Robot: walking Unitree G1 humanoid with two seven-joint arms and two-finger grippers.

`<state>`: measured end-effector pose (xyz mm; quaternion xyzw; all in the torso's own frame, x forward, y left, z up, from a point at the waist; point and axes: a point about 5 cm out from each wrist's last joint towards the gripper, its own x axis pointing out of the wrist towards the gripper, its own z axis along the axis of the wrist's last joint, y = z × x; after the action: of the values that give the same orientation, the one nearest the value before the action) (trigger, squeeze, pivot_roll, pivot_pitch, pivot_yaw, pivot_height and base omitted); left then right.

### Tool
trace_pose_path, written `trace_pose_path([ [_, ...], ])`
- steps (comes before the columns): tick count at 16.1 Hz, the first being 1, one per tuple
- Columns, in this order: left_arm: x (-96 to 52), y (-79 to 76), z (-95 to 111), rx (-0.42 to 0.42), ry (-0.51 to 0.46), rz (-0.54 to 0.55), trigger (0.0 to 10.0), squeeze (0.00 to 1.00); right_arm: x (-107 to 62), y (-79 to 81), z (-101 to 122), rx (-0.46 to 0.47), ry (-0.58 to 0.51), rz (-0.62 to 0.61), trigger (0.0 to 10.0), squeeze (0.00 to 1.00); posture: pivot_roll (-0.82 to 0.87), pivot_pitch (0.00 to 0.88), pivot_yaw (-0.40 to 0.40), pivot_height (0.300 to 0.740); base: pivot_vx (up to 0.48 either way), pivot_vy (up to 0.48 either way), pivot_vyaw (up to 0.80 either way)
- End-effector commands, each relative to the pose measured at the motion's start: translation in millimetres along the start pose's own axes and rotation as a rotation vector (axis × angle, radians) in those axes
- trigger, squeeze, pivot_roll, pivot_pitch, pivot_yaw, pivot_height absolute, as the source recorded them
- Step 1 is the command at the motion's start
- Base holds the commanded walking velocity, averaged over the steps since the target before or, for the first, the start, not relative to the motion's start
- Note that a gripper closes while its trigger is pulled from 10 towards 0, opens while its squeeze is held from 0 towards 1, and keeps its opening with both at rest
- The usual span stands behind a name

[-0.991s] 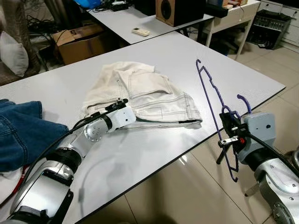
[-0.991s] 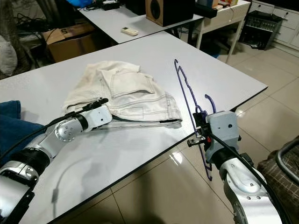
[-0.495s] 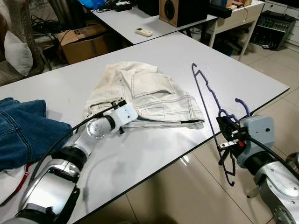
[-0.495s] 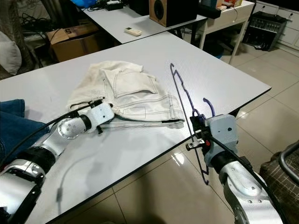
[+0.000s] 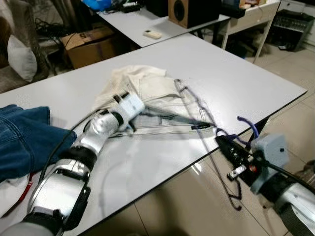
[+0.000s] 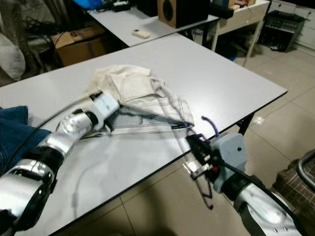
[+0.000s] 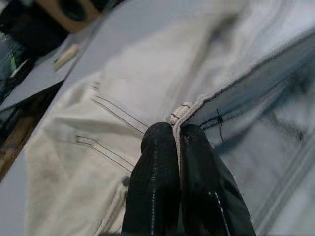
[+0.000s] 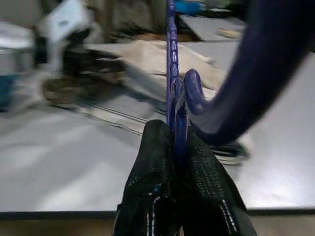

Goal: Hang hanger

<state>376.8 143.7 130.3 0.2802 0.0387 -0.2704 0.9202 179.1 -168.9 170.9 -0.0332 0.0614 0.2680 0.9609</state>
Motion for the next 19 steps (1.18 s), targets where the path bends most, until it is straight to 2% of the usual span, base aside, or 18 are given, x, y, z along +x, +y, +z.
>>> trace_pose_path([
  [1, 2.5, 10.0, 13.0, -0.044, -0.045, 0.024, 0.0, 0.00, -2.1, 5.7, 5.0, 0.002, -0.024, 0.052, 10.0, 0.00, -0.26, 0.000, 0.139, 0.740, 0.000, 0.000, 0.00],
  [3, 5.5, 22.6, 32.6, -0.130, -0.127, 0.063, 0.0, 0.00, -4.5, 17.4, 2.4, 0.017, -0.010, 0.137, 10.0, 0.00, -0.26, 0.000, 0.141, 0.740, 0.000, 0.000, 0.00],
  [4, 5.6, 39.1, 57.2, -0.152, -0.220, 0.091, 0.0, 0.00, -7.9, 28.0, -5.5, 0.036, 0.046, 0.206, 10.0, 0.00, -0.26, 0.000, 0.147, 0.740, 0.000, 0.000, 0.00],
  [5, 5.1, 43.7, 65.1, -0.156, -0.249, 0.094, 0.0, 0.00, -9.3, 30.2, -8.5, 0.043, 0.069, 0.220, 10.0, 0.00, -0.26, 0.000, 0.148, 0.740, 0.000, 0.000, 0.00],
  [7, 1.2, 59.4, 86.2, -0.127, -0.314, 0.093, 0.0, 0.00, -13.3, 19.8, -27.6, 0.073, 0.211, 0.146, 10.0, 0.00, -0.26, 0.000, 0.148, 0.740, 0.000, 0.000, 0.00],
  [10, -1.0, 64.4, 91.0, -0.111, -0.326, 0.089, 0.0, 0.00, -13.4, 12.6, -33.5, 0.090, 0.253, 0.097, 10.0, 0.00, -0.26, 0.000, 0.151, 0.740, 0.000, 0.000, 0.00],
  [11, -5.3, 69.9, 98.8, -0.051, -0.343, 0.057, 0.0, 0.00, -9.6, -2.9, -35.0, 0.096, 0.249, -0.006, 10.0, 0.00, -0.26, 0.000, 0.155, 0.740, 0.000, 0.000, 0.00],
  [13, -10.3, 71.6, 102.5, 0.024, -0.342, 0.004, 0.0, 0.00, -4.0, -17.7, -28.0, 0.120, 0.196, -0.097, 10.0, 0.00, -0.27, 0.000, 0.158, 0.740, 0.000, 0.000, 0.00],
  [14, -12.2, 72.3, 103.1, 0.038, -0.344, -0.006, 0.0, 0.00, -2.3, -23.3, -26.7, 0.124, 0.190, -0.131, 10.0, 0.00, -0.26, 0.000, 0.159, 0.740, 0.000, 0.000, 0.00],
  [15, -16.8, 75.7, 105.4, 0.057, -0.356, -0.014, 0.0, 0.00, 0.6, -37.9, -25.6, 0.133, 0.182, -0.193, 10.0, 0.00, -0.26, 0.000, 0.157, 0.740, 0.000, 0.000, 0.00],
  [16, -18.5, 77.4, 106.5, 0.063, -0.360, -0.014, 0.0, 0.00, 1.7, -43.1, -25.1, 0.135, 0.180, -0.206, 10.0, 0.00, -0.26, 0.000, 0.156, 0.740, 0.000, 0.000, 0.00],
  [19, -28.4, 95.0, 110.6, 0.101, -0.358, 0.028, 0.0, 0.00, 4.0, -73.5, -17.9, 0.111, 0.170, -0.271, 10.0, 0.00, -0.25, 0.000, 0.147, 0.740, 0.000, 0.000, 0.00],
])
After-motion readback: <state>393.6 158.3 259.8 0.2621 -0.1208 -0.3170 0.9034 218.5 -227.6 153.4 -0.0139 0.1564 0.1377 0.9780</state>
